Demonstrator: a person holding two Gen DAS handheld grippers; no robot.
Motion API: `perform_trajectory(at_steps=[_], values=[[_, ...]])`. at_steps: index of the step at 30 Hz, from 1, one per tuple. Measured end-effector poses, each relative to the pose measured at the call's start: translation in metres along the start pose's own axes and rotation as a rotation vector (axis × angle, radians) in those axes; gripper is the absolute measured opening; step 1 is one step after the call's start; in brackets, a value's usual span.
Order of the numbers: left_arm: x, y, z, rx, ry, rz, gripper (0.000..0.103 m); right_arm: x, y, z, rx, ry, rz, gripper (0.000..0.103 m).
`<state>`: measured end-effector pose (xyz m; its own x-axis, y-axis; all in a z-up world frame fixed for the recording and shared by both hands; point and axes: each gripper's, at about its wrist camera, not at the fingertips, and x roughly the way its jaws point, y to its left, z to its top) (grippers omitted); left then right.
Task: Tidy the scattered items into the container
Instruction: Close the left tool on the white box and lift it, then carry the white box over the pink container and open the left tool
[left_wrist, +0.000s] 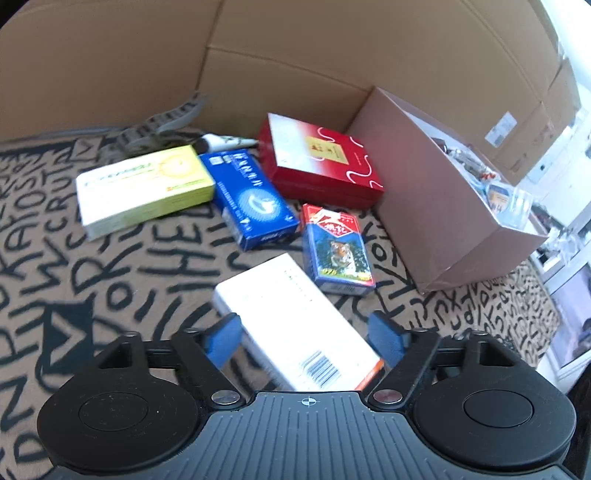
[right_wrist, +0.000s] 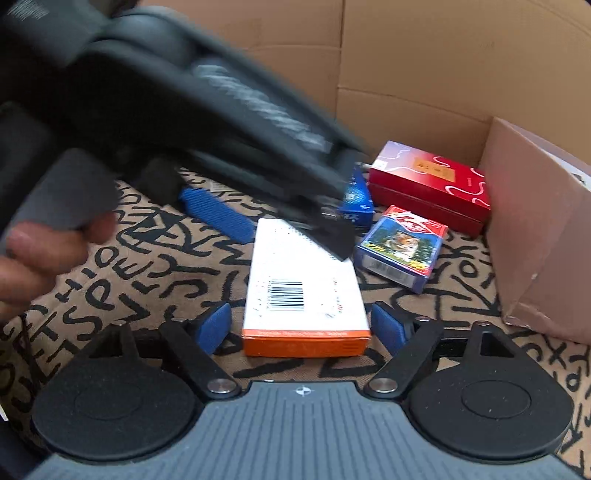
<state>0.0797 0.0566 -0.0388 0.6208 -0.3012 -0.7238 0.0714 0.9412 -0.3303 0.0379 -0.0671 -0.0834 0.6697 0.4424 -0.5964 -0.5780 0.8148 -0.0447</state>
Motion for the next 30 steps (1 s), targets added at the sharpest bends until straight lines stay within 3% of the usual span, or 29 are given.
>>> perform_trajectory(at_steps=[6, 9, 12, 16, 18, 24, 30], values=[[0.023, -0.007, 0.008, 0.048, -0.003, 0.065, 0.093, 0.005, -0.003, 0.001, 0.017, 0.008, 0.013, 0.084], [0.034, -0.007, 0.005, 0.078, 0.01, 0.091, 0.092, 0.005, -0.004, 0.001, 0.027, 0.008, 0.024, 0.085], [0.038, -0.01, 0.003, 0.111, 0.007, 0.115, 0.084, 0.004, -0.003, 0.001, 0.028, 0.007, 0.028, 0.085], [0.038, -0.01, 0.004, 0.113, 0.014, 0.117, 0.082, 0.003, -0.001, 0.001, 0.03, 0.006, 0.034, 0.085], [0.037, -0.011, 0.004, 0.112, 0.014, 0.115, 0.081, 0.003, 0.0, 0.001, 0.031, 0.005, 0.037, 0.076], [0.03, -0.01, 0.0, 0.092, 0.018, 0.102, 0.081, -0.002, 0.004, 0.0, 0.033, 0.001, 0.047, 0.076], [0.002, -0.02, 0.003, 0.083, -0.055, 0.084, 0.081, -0.027, 0.012, 0.004, -0.016, -0.077, 0.022, 0.076]])
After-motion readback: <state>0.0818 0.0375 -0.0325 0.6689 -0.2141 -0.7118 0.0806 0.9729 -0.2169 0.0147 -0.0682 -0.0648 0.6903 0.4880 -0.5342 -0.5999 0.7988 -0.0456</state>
